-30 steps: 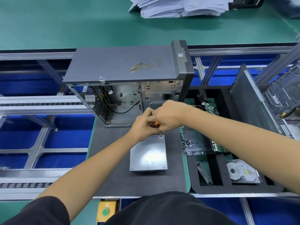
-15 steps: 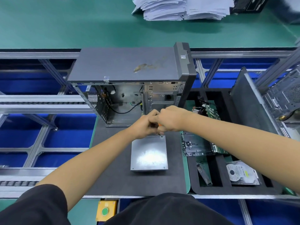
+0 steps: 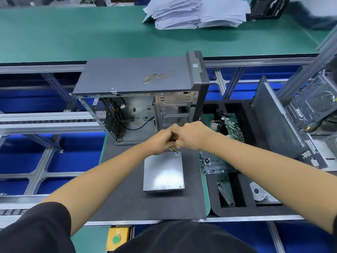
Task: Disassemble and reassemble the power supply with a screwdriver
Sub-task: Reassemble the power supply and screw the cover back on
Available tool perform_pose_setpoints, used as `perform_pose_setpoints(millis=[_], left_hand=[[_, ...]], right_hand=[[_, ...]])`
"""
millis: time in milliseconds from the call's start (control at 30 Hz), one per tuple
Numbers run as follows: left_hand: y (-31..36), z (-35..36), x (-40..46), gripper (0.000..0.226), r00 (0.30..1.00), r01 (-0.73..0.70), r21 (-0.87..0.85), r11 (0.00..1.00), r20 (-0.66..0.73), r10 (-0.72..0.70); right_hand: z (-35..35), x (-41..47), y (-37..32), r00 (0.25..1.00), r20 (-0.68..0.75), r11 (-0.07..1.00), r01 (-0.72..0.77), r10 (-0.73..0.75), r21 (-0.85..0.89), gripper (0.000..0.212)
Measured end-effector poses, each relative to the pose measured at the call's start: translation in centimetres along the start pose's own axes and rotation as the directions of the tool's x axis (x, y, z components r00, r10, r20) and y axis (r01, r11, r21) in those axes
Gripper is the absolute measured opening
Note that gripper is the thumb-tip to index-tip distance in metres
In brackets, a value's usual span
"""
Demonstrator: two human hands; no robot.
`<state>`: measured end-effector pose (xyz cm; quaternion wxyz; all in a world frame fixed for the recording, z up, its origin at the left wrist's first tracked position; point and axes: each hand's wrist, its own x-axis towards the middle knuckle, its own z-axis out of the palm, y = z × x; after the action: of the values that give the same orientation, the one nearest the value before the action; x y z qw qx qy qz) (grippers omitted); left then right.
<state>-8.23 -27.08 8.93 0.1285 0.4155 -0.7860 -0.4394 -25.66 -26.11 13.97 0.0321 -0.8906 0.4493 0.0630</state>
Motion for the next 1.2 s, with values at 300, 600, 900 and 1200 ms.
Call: perform_pose_setpoints(millis=[300,600,900,1200], left_hand=[[2.3,5.6,3.7,0.023,0.988,-0.038,0.141,0.989,-0.142,0.058],[1.0,12.9,9.7,0.024,0.989,0.141,0.756,0.639,-0.082,-0.121],[0.7,15.5,12.5,0.018,0.955,0.284,0.612,0.738,-0.11,-0.276],[1.3,14.1,13.6,0.021,0.966,0.075,0.743,0.665,0.11,-0.232]], right_hand=[[1.2,-7.4,7.4,0.94,-0.082,0.918,-0.3,0.33,0.26,0.015],[7.8,-12.7,10.9,0.865,0.007,0.839,-0.488,0.501,0.241,0.014],[10.0,-13.1,10.8,0.888,0.032,0.859,-0.453,0.459,0.239,0.013],[10.4,-13.6,11.8,0.905,0.03,0.865,-0.415,0.424,0.283,0.015]])
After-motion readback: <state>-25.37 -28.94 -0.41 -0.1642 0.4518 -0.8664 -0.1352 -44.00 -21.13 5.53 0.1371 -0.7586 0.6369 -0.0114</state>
